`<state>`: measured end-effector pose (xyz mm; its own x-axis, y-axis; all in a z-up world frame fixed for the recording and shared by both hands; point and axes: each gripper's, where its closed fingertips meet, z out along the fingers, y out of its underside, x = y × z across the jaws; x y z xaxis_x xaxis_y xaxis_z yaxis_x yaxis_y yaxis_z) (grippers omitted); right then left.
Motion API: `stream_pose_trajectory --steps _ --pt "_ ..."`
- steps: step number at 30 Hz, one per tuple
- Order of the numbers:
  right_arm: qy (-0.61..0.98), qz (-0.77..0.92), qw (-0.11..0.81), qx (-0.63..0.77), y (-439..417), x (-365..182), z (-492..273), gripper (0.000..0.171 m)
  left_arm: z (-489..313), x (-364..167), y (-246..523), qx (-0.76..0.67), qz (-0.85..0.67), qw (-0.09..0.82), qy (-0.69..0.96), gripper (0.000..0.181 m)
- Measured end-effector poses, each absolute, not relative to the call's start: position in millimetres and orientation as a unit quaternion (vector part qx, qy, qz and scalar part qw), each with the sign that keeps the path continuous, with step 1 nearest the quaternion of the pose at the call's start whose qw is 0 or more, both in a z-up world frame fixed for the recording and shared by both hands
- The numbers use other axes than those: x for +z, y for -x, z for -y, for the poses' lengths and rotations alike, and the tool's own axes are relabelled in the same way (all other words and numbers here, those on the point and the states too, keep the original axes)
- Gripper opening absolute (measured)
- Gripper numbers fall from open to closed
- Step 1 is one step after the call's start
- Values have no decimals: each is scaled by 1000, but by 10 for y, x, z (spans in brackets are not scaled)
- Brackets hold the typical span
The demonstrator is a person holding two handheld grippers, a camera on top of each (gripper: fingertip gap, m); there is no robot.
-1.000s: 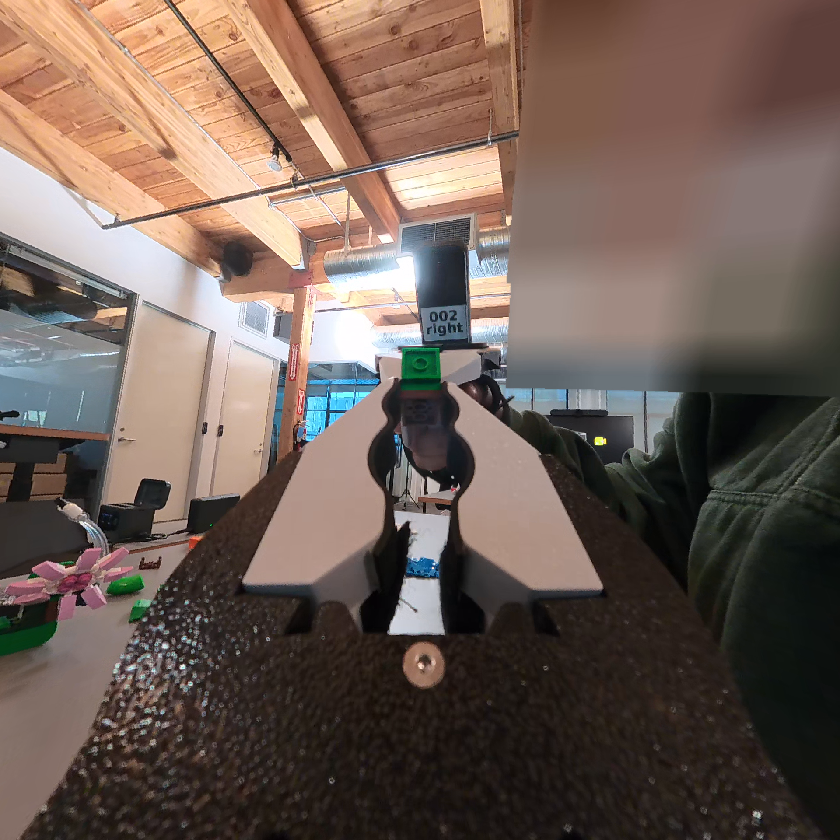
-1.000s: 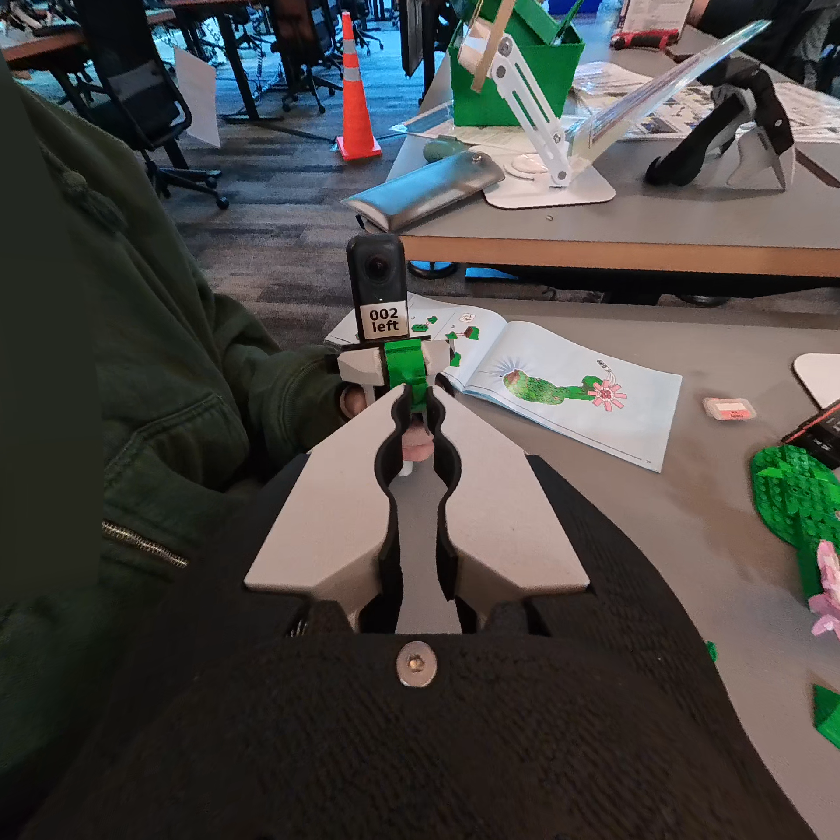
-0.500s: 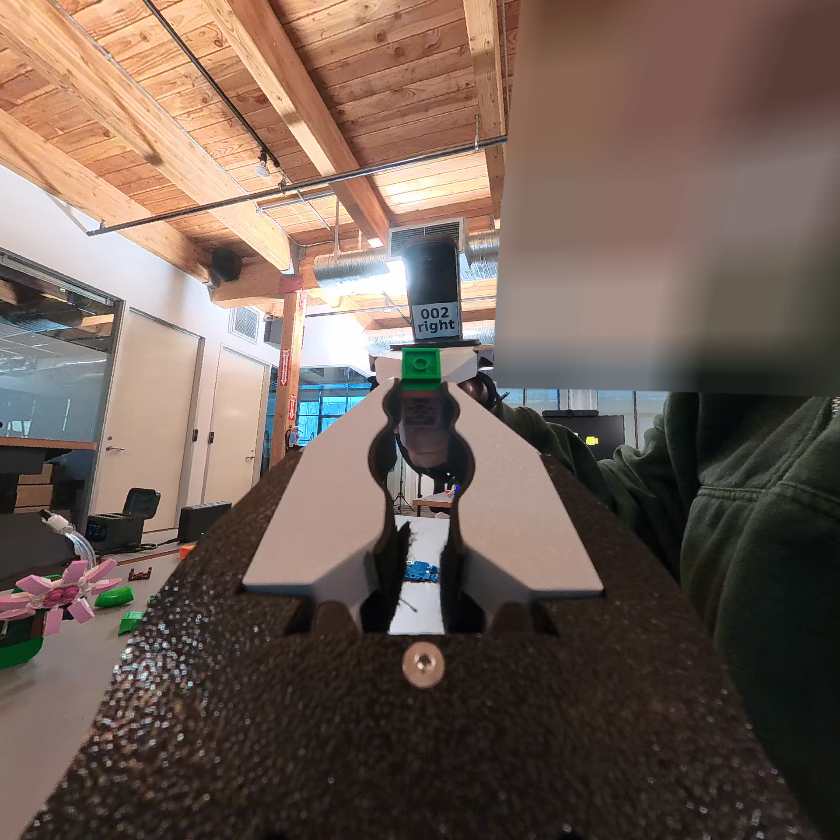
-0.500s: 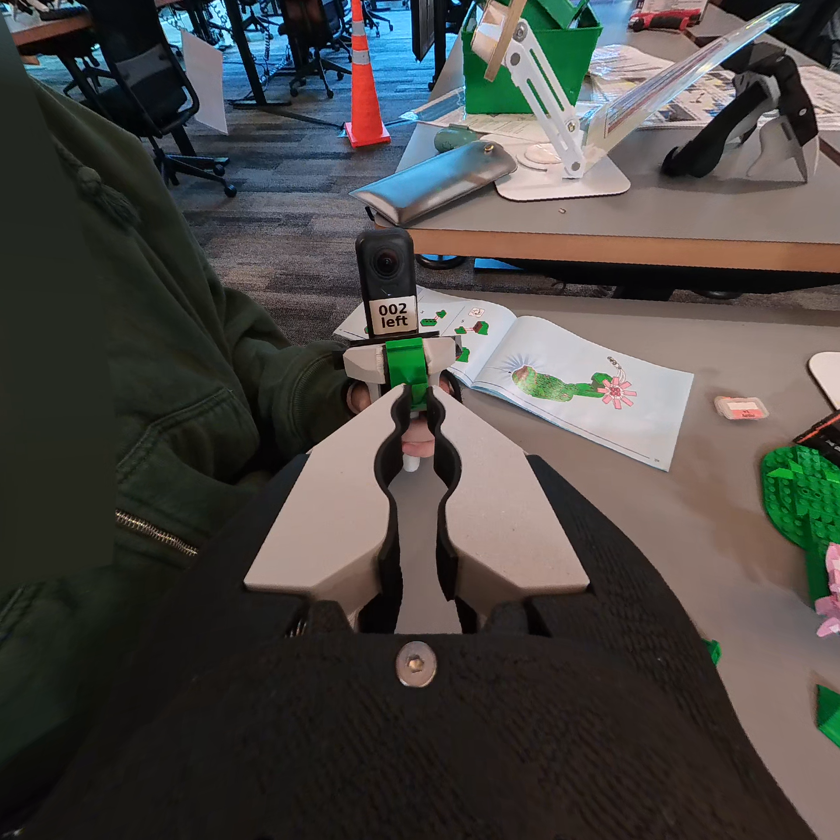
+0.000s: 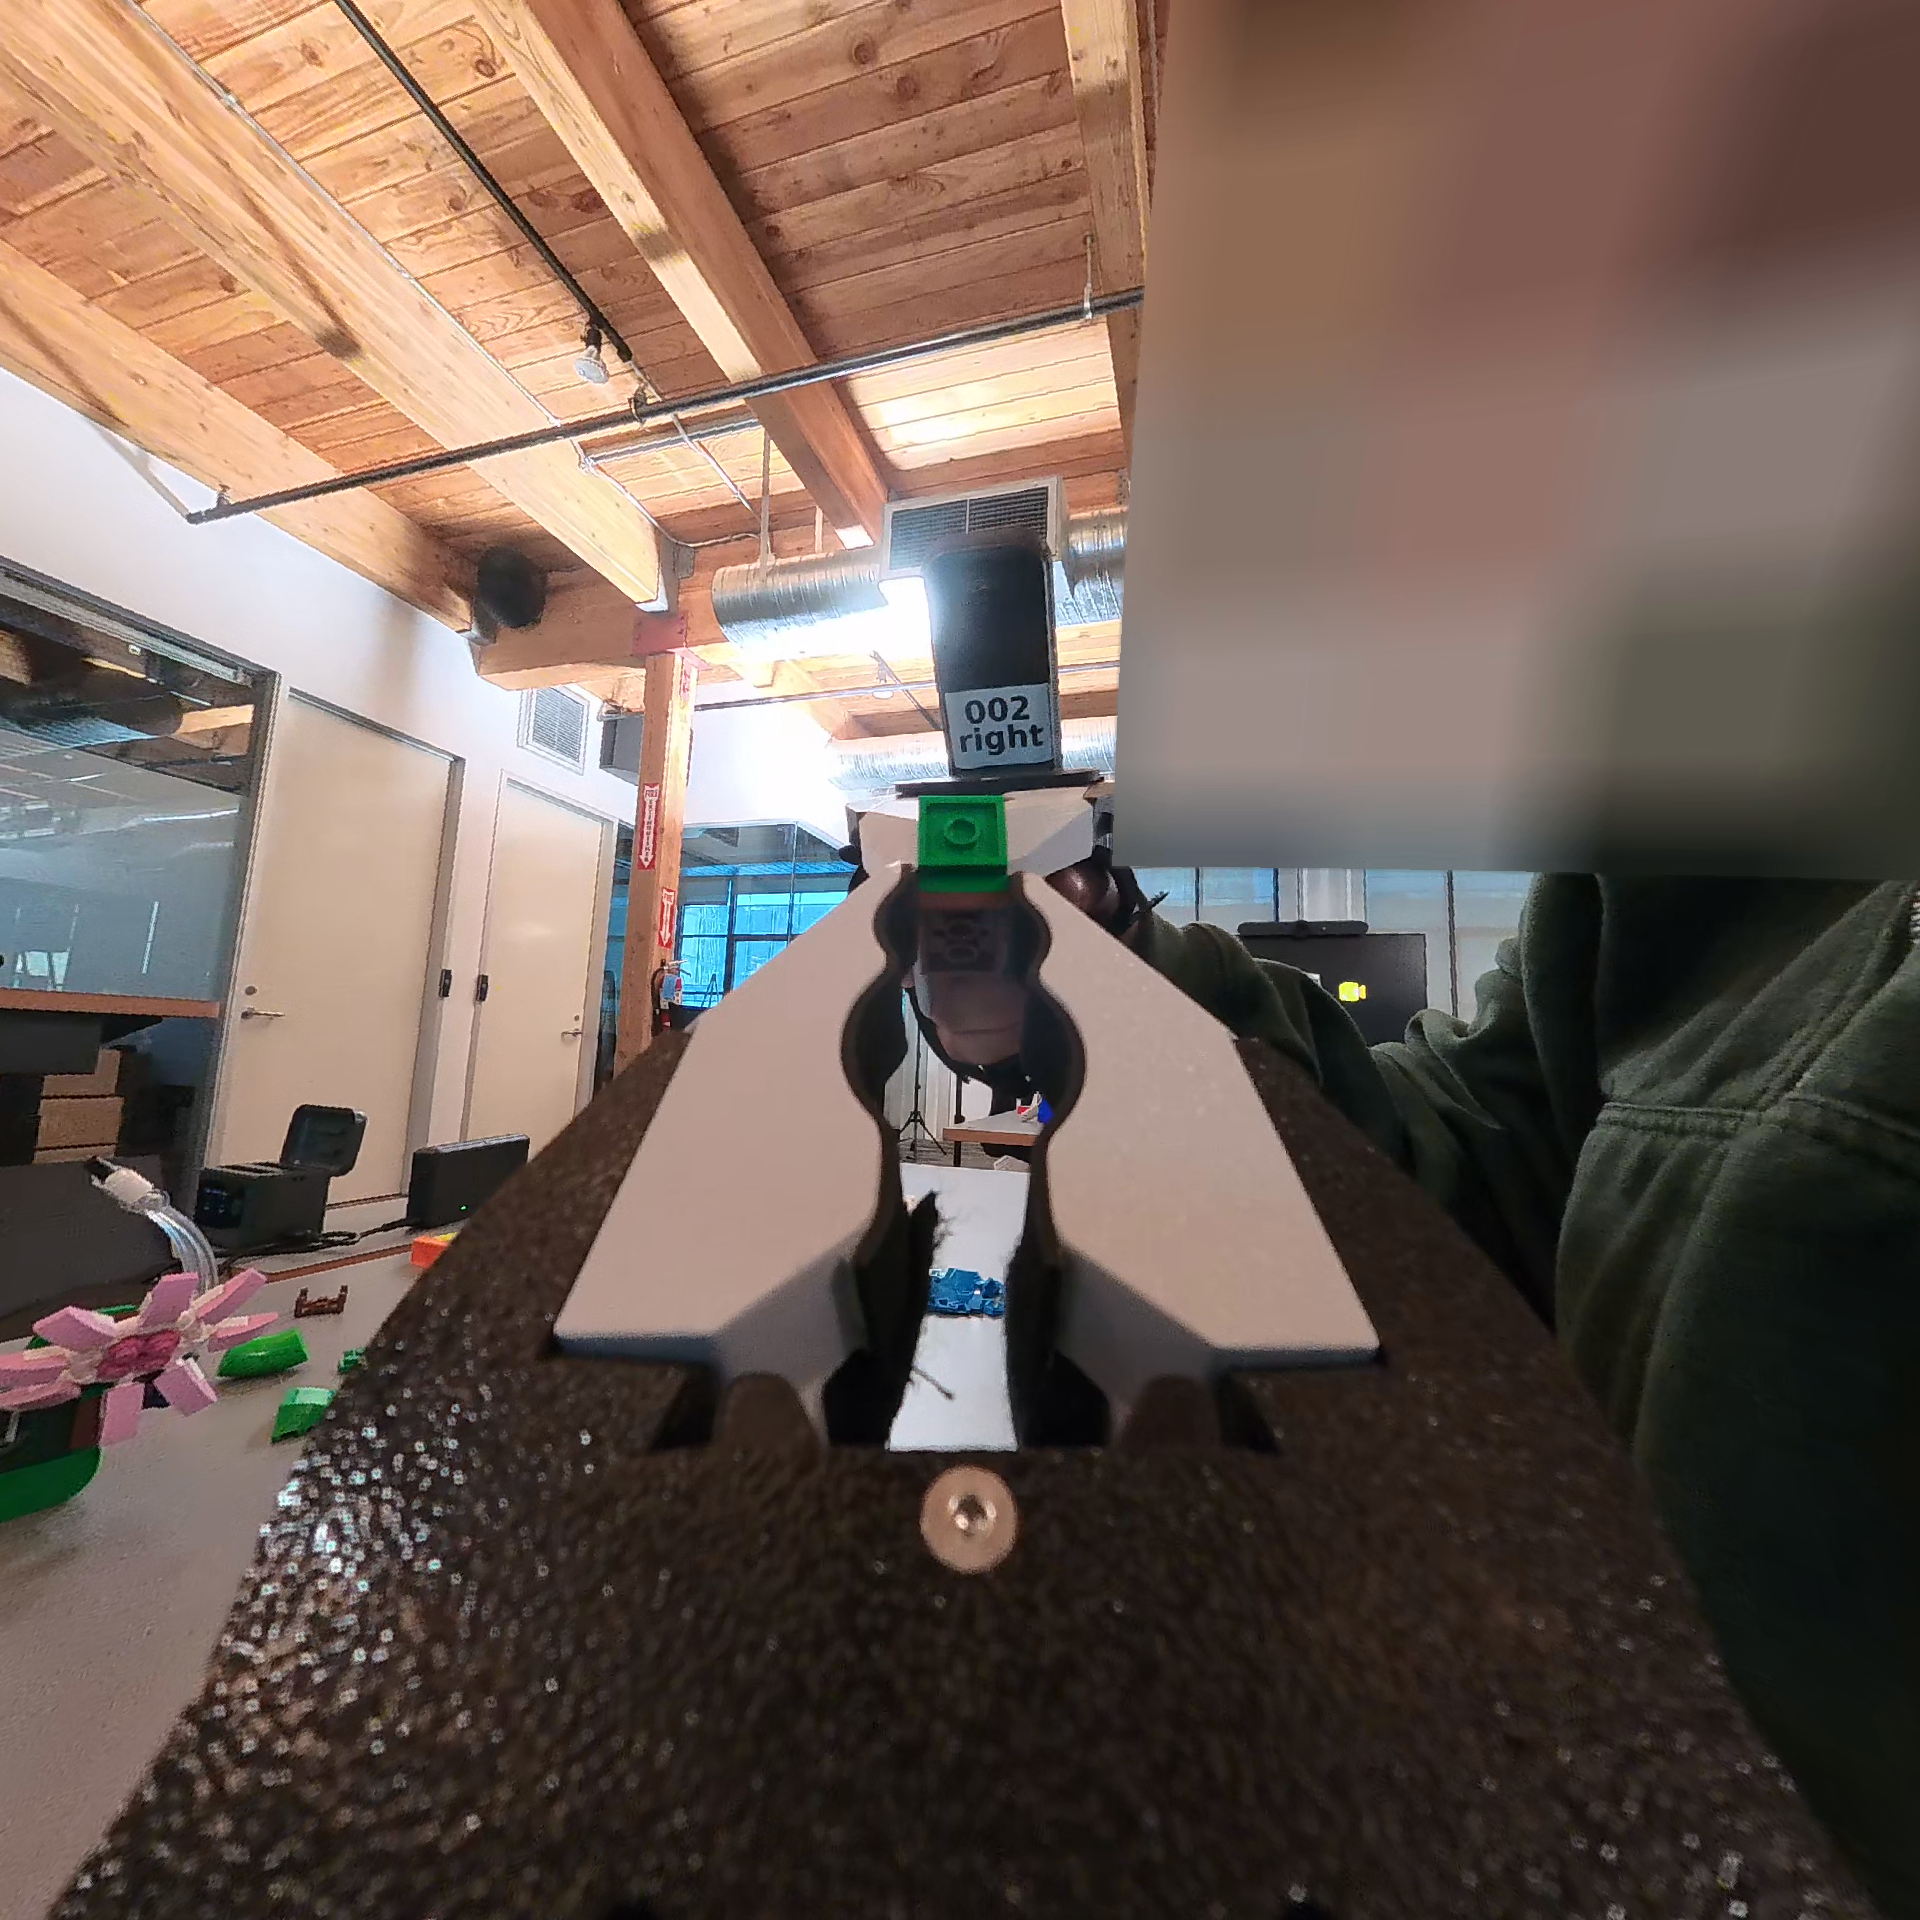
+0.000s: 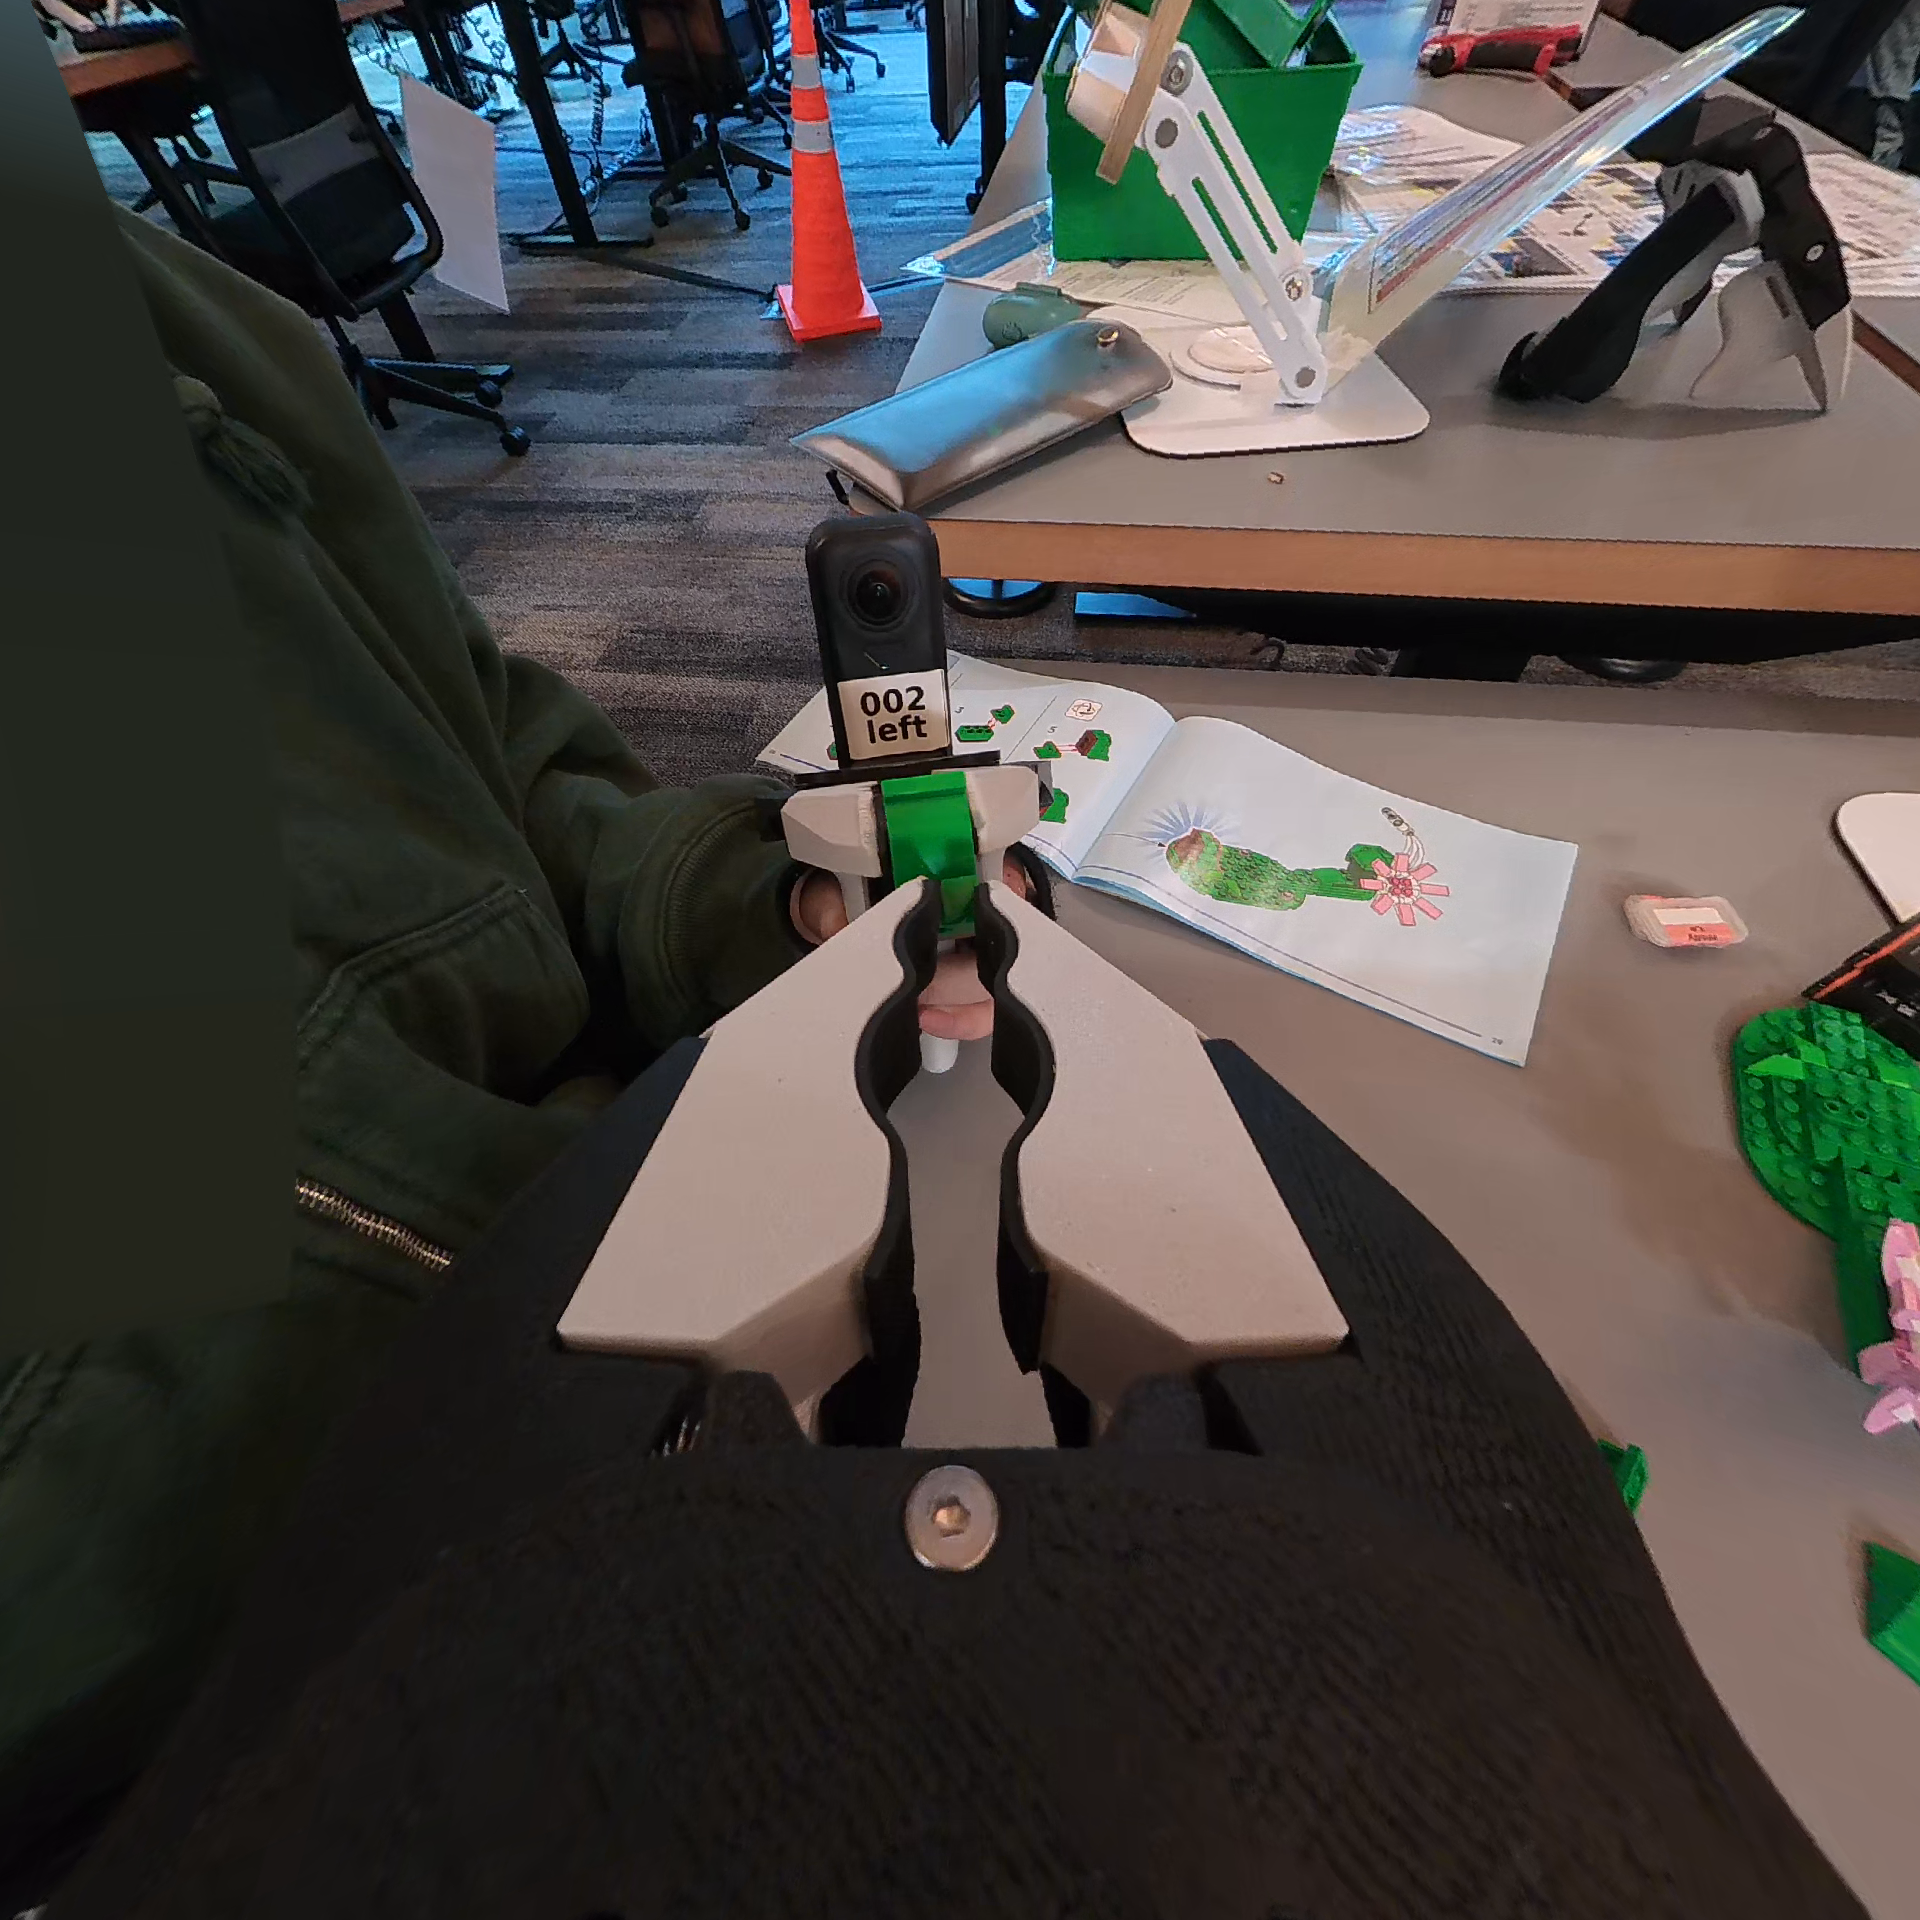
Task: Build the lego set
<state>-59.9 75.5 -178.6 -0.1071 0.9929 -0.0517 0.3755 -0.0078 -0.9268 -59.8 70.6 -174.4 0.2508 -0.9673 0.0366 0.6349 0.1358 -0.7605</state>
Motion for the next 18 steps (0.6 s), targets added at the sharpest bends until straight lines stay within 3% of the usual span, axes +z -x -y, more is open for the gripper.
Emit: stream_pose_trajectory --steps 18 --pt "561 605 362 434 647 -1754 -744 7 -695 -1725 622 -564 -239 716 335 14"
